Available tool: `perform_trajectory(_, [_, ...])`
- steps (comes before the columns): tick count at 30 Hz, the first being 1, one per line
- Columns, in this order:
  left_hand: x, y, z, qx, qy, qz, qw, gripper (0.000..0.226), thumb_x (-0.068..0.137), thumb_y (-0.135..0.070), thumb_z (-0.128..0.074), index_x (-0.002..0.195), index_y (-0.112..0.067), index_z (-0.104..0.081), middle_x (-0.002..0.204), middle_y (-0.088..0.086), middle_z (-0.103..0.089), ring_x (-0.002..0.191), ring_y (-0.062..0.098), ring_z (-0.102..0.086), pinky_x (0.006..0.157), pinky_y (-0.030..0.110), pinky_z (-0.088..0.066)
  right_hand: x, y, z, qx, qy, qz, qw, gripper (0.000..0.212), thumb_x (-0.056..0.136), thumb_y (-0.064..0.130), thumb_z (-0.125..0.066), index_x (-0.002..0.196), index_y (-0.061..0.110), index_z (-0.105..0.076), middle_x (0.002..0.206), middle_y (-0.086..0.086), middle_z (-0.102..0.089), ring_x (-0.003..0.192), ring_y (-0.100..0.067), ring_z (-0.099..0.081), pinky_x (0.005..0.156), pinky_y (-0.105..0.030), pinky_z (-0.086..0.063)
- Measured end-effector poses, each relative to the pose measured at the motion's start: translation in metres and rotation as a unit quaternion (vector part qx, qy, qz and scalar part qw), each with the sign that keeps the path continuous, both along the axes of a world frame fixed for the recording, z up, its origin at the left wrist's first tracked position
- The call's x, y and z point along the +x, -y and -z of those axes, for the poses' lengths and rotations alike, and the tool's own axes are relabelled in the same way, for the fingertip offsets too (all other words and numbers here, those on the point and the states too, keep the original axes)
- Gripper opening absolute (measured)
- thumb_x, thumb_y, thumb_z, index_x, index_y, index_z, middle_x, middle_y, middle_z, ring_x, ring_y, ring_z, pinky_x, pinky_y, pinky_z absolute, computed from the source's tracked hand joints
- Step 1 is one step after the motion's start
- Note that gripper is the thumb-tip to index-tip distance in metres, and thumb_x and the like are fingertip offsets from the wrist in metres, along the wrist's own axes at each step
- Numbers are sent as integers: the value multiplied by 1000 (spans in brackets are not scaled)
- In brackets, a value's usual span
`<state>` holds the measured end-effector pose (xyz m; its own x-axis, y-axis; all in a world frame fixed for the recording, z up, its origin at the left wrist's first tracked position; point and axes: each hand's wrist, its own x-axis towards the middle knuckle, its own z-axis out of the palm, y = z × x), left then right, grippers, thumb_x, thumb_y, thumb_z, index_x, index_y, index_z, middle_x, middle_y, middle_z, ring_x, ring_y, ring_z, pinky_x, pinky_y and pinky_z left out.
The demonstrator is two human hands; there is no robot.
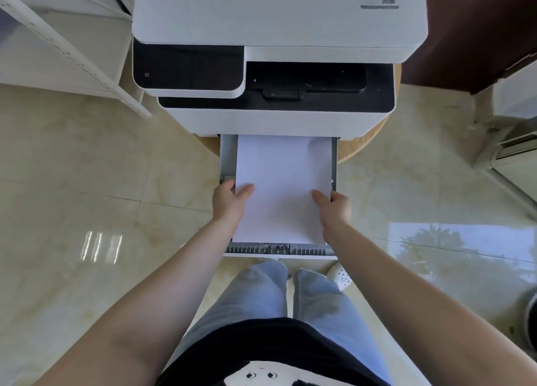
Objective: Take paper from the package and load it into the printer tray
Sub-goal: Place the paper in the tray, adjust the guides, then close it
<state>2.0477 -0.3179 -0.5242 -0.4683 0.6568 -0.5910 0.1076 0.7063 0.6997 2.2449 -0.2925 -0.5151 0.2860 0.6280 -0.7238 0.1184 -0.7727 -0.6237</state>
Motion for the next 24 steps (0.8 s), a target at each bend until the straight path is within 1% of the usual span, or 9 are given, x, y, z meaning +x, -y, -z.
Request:
perform_trajectory(2, [0,1,-2,10,-8,-9,1000,22,79,-24,-70,88,-5,-64,85,9,-65,74,22,-56,69,32,-42,-2,1,1,-6,-3,-12,1000,20,87,17,-64,72,6,-60,73,-12,-60,68,-24,-52,63,-33,-41])
perform_trajectory(3, [0,1,-3,14,-18,-13,1000,19,80,-22,-70,88,-6,-65,85,9,-66,73,23,-56,68,31,-43,-3,0,1,-10,-6,-18,1000,19,87,17,-64,70,9,-59,73,-11,-61,68,-25,-54,64,-33,-43])
perform_trajectory(7, [4,-1,1,5,-73,-14,997,25,80,-25,-70,77,-3,-57,73,7,-57,66,24,-47,61,28,-35,-7,-5,-1,-16,-13,-15,1000,17,88,17,-64,71,15,-61,71,-7,-63,69,-26,-59,68,-36,-49])
perform_trajectory(10, [10,-4,2,4,-89,-15,996,22,82,-24,-69,77,-8,-54,78,7,-57,68,22,-47,63,27,-33,-9,-3,-1,-6,-2,-9,1000,21,89,17,-63,68,15,-60,69,-6,-62,67,-25,-56,66,-34,-47])
perform_trajectory(13, [10,-1,3,21,-101,-9,995,26,83,-24,-68,76,-5,-52,76,6,-54,68,22,-46,62,27,-32,-8,-3,-2,-9,0,-19,1000,18,90,18,-62,73,12,-61,67,-3,-61,61,-25,-56,65,-33,-47])
perform_trajectory(16, [9,2,3,37,-106,5,994,31,83,-30,-68,82,-4,-52,73,1,-50,73,23,-45,62,29,-31,-6,-6,-3,-21,-4,-25,999,18,90,20,-62,74,13,-60,69,-2,-62,61,-23,-57,66,-34,-50])
perform_trajectory(20, [10,9,0,66,-104,16,992,45,79,-23,-73,113,-4,-53,102,0,-59,95,14,-52,80,23,-37,-7,-4,-2,-25,-8,-12,1000,16,90,19,-62,75,12,-61,68,-3,-62,62,-24,-58,63,-31,-49])
perform_trajectory(22, [9,14,-1,71,-120,30,990,46,78,-17,-73,118,-6,-52,108,4,-62,95,16,-53,79,24,-38,-9,-2,-2,-23,-9,-8,1000,14,89,19,-63,77,11,-62,68,-3,-62,62,-25,-57,59,-27,-47])
perform_trajectory(24, [8,15,-1,72,-140,39,987,44,78,-15,-71,117,-10,-52,104,5,-64,90,22,-58,73,26,-39,-9,-2,-3,-20,-9,-9,1000,15,89,19,-63,75,12,-61,67,-3,-62,63,-25,-57,58,-27,-46])
